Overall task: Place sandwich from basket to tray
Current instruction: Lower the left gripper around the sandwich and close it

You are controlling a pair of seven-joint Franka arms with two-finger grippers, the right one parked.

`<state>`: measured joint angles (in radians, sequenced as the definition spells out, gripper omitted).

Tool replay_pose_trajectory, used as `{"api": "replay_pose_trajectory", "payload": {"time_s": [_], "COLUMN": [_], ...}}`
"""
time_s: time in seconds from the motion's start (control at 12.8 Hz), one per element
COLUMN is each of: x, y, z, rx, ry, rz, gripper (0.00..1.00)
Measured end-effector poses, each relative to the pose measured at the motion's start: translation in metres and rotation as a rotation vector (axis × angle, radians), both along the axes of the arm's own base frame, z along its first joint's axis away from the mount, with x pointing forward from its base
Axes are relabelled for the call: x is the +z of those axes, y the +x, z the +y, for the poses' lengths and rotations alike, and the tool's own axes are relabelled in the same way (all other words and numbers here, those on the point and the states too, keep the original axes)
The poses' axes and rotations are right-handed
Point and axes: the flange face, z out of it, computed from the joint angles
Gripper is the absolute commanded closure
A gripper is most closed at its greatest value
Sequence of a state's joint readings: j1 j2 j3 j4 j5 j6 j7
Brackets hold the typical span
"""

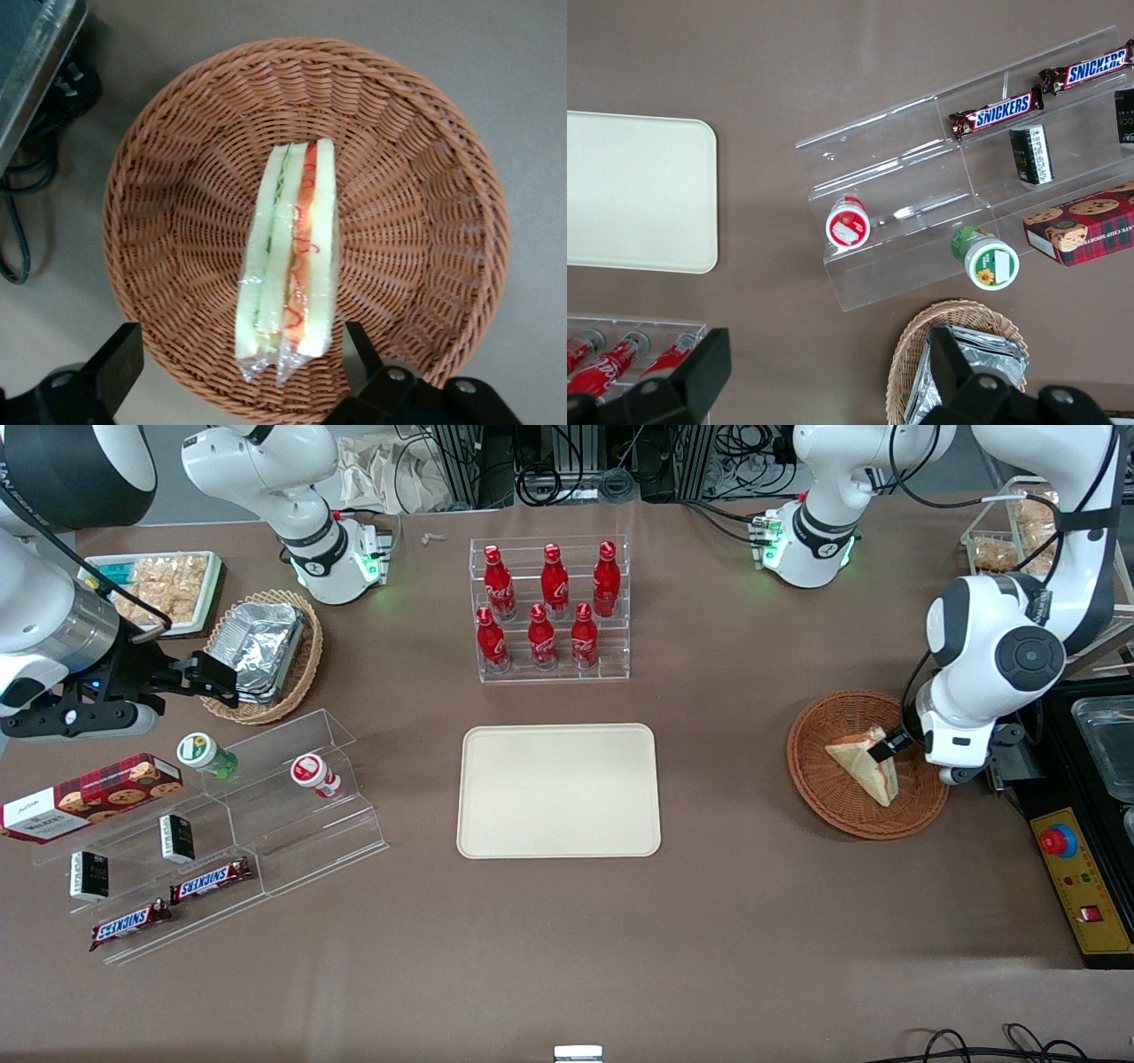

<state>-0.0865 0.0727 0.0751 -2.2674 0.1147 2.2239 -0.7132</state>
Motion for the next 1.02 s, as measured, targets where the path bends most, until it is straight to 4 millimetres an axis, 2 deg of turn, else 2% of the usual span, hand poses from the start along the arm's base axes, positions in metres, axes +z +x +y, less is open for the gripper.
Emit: {"api": "replay_pose_trajectory", "payload": {"time_s": [0.23,0.39,1.02], "x": [-0.012,-0.025,-0.041], "y": [0.0,0.0,-0.005], "z": [-0.032,-0.04,-0.019], "rx": [0.018,0.015,0.001], "ry": [0.004,0.007,0.049], "rz": [-0.002,0.013,0.02], "gripper": [0.0,0.0,0.0]}}
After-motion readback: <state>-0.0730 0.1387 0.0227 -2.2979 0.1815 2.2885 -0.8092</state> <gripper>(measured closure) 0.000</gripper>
